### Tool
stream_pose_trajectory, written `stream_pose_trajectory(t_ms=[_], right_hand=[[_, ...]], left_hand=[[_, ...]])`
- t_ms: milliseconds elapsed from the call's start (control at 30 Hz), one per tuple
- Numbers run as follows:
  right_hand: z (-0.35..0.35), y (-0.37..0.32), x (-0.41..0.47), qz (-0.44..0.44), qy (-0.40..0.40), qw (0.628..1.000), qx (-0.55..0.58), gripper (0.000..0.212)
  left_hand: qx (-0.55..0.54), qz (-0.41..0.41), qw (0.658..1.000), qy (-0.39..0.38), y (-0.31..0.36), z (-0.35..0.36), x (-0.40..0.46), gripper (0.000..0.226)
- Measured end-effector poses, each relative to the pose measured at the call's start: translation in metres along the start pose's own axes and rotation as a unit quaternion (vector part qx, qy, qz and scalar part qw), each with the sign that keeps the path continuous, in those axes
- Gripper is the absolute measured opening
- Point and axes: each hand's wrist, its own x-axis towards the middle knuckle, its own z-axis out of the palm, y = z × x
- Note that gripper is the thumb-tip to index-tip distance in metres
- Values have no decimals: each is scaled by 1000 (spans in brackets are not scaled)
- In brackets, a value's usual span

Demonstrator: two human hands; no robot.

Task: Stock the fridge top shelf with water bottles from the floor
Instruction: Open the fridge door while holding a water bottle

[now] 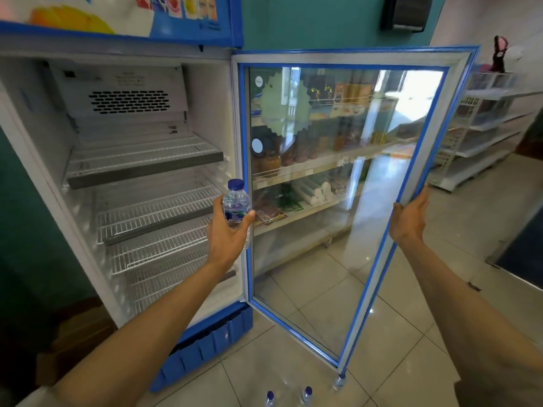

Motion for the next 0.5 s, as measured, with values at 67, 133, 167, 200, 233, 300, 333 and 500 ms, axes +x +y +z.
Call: stream_pose_trajectory(t_ms=[67,133,167,200,233,300,333,500], right_hand=[[-1,-1,-2,-1,2,1000,-2,74],[-2,-2,-4,-1,-1,1000,-2,75],[-3,-2,-7,1,-1,1000,-2,75],[-2,-1,-12,5,2,1000,-3,74],[1,1,-19,11,10,1000,-2,74],[10,6,-37,44,38,998,23,76],[16,5,-48,61,54,996,41,76],[53,-18,-116,86,28,992,85,62]], left_hand=[[-3,2,1000,2,1,-3,0,63],[-5,3,1000,4,4,-6,0,63],[-6,4,1000,4,5,-8,0,63],[-8,4,1000,5,6,-10,0,64],[-10,4,1000,5,8,-13,0,64],[-16,5,1000,4,10,-18,0,66],[-16,7,1000,5,11,-22,-1,66],[-4,23,1000,3,16,-46,-8,56]])
